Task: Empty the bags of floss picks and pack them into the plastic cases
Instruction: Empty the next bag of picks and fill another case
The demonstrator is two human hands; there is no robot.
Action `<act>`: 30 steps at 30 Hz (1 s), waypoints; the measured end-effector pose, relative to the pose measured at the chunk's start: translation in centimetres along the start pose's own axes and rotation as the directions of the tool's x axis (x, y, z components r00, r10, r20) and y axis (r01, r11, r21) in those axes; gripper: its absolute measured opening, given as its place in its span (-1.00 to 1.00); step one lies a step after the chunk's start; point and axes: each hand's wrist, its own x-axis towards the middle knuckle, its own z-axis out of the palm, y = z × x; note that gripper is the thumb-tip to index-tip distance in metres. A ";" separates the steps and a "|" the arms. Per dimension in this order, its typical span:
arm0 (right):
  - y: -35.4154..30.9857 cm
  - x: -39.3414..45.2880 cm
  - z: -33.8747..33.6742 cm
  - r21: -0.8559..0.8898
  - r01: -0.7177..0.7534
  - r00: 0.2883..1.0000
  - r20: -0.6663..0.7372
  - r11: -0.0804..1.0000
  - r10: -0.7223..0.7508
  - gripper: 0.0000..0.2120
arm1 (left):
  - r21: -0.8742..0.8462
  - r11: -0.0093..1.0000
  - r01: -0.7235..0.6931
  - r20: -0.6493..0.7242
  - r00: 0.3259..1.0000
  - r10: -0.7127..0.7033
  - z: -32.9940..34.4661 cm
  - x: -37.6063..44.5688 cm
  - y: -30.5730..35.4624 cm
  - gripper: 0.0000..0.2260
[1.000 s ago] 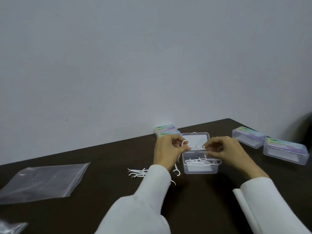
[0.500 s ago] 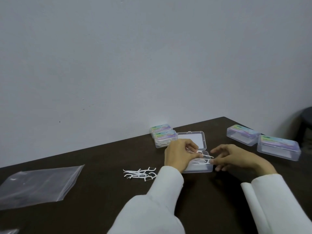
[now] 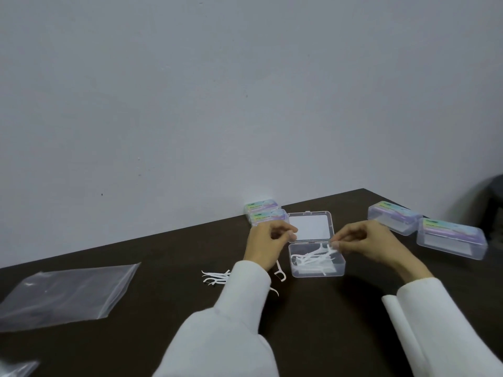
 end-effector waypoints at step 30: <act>-0.8 0.6 2.0 -0.403 0.195 0.979 0.023 0.894 -0.203 -0.85 | 0.371 0.900 0.231 0.338 0.869 -0.362 -13.5 -3.5 -4.8 -0.61</act>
